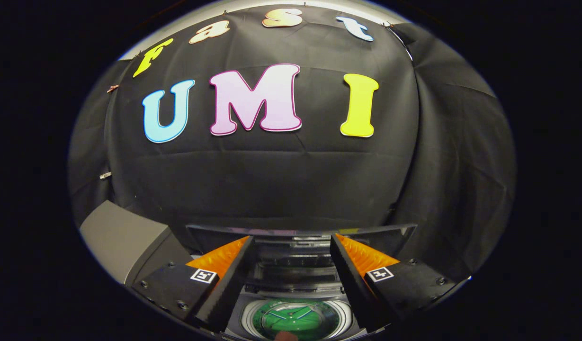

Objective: Put the clothes into the washing machine and then close the washing machine lid.

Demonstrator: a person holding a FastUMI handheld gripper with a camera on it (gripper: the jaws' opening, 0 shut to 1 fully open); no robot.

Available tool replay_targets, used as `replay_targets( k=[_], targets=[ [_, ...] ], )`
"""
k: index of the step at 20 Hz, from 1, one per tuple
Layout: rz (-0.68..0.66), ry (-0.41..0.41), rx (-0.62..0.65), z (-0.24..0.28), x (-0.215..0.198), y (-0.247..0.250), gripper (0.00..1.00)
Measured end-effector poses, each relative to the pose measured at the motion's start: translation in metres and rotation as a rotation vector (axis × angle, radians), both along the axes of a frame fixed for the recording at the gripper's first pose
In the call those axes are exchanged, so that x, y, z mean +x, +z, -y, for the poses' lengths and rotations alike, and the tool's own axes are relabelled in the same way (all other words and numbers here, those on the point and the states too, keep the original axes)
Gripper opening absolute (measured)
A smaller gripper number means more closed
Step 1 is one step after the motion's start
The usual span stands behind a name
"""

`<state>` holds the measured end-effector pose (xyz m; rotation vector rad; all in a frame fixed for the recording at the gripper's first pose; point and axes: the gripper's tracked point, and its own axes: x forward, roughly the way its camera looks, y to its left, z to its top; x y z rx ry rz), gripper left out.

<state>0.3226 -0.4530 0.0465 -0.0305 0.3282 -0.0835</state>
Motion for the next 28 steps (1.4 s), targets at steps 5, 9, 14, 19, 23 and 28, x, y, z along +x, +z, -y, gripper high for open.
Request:
replay_targets(
  k=[5,9,14,19,23,28],
  targets=[
    [-0.006,-0.016,0.027,0.004,0.039,-0.003,0.99],
    [-0.035,-0.027,0.038,0.010,0.057,-0.018,0.99],
    [-0.029,-0.036,0.008,0.013,0.058,-0.020,1.00],
    [-0.023,-0.036,0.011,0.011,0.046,-0.019,1.00],
    [-0.007,-0.025,0.010,0.010,0.034,-0.018,1.00],
    [-0.006,-0.029,0.003,0.008,0.020,-0.019,1.00]
  ],
)
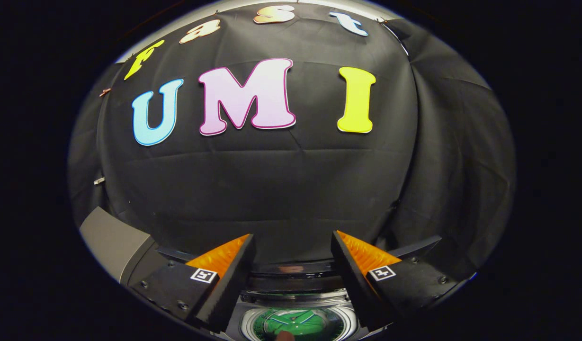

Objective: Put the clothes into the washing machine and then close the washing machine lid.

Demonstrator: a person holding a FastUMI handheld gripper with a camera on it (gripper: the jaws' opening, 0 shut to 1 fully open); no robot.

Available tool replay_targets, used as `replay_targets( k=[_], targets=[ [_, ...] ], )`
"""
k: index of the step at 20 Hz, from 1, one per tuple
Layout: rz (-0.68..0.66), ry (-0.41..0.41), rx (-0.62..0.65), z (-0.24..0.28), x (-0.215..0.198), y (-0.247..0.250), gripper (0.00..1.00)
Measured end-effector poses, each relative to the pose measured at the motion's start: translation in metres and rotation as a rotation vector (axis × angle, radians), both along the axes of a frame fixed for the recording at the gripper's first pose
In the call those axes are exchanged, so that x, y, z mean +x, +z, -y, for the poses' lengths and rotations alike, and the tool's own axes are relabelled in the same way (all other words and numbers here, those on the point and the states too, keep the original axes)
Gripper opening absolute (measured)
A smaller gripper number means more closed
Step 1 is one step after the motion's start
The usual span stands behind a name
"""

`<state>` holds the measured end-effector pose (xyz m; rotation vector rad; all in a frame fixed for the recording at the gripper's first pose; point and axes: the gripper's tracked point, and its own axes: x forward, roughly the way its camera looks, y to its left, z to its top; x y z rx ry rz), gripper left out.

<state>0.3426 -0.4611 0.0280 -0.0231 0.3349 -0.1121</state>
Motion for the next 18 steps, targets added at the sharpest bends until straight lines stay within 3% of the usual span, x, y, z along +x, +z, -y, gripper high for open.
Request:
replay_targets(
  k=[18],
  targets=[
    [0.008,0.013,-0.006,-0.005,-0.053,-0.008,1.00]
  ],
)
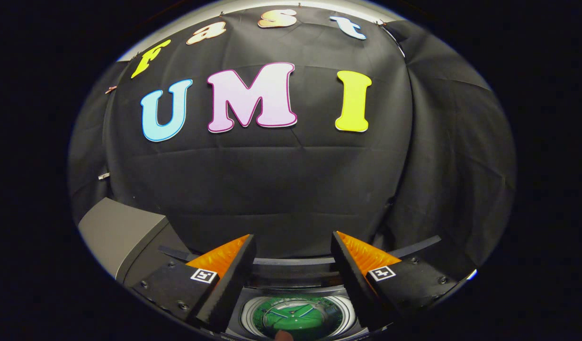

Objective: Put the clothes into the washing machine and then close the washing machine lid.

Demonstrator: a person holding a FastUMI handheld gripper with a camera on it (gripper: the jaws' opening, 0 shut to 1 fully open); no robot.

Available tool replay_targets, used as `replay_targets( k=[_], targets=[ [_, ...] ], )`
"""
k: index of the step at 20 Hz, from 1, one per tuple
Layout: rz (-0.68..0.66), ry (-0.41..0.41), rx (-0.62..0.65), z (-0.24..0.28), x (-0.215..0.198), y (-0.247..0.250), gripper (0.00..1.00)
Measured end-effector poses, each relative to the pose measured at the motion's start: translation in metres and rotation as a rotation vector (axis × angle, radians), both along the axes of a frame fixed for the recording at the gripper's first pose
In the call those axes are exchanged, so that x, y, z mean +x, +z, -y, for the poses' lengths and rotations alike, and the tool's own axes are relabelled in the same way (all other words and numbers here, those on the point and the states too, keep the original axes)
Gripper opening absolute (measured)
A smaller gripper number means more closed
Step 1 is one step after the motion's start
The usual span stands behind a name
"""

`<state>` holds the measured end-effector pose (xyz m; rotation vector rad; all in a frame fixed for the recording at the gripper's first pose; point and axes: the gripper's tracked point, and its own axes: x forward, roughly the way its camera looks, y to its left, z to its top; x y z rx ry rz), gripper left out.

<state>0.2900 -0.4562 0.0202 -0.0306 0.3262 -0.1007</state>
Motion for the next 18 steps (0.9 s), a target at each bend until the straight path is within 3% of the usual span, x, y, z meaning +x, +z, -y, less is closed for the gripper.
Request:
replay_targets(
  k=[13,18],
  targets=[
    [-0.033,0.008,0.020,-0.003,-0.033,-0.020,0.99],
    [-0.132,-0.002,0.039,0.002,-0.043,-0.070,0.99]
  ],
)
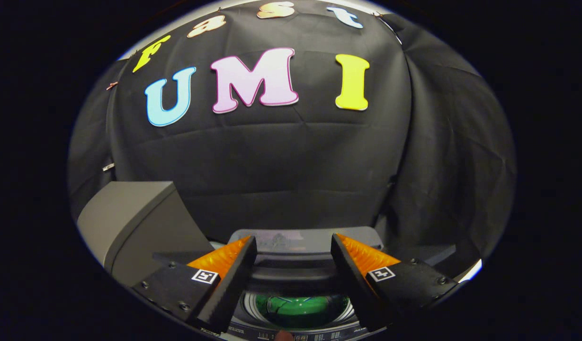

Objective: Put the clothes into the washing machine and then close the washing machine lid.

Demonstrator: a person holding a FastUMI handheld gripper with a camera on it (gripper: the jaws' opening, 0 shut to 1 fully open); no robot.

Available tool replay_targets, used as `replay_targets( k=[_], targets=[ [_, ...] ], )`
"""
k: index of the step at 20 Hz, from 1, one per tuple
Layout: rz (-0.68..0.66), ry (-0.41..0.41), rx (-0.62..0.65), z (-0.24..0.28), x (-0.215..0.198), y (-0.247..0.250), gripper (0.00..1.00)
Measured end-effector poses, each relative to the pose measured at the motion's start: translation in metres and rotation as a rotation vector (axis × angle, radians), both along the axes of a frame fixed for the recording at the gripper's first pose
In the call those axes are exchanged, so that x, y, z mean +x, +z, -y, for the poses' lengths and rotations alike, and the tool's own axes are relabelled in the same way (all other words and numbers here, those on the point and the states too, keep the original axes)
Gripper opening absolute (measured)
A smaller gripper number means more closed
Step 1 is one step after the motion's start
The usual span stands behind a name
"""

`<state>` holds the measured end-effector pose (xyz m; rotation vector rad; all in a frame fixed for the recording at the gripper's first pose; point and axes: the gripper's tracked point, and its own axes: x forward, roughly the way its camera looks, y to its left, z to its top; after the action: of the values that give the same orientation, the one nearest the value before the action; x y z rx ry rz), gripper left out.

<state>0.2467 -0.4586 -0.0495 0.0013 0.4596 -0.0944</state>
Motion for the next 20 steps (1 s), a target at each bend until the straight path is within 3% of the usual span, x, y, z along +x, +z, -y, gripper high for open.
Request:
replay_targets(
  k=[7,12,20],
  targets=[
    [-0.168,-0.027,0.007,0.018,-0.038,-0.082,0.99],
    [-0.240,-0.024,0.004,0.018,-0.053,-0.113,0.99],
    [-0.090,0.008,0.021,0.000,-0.038,-0.045,0.99]
  ],
)
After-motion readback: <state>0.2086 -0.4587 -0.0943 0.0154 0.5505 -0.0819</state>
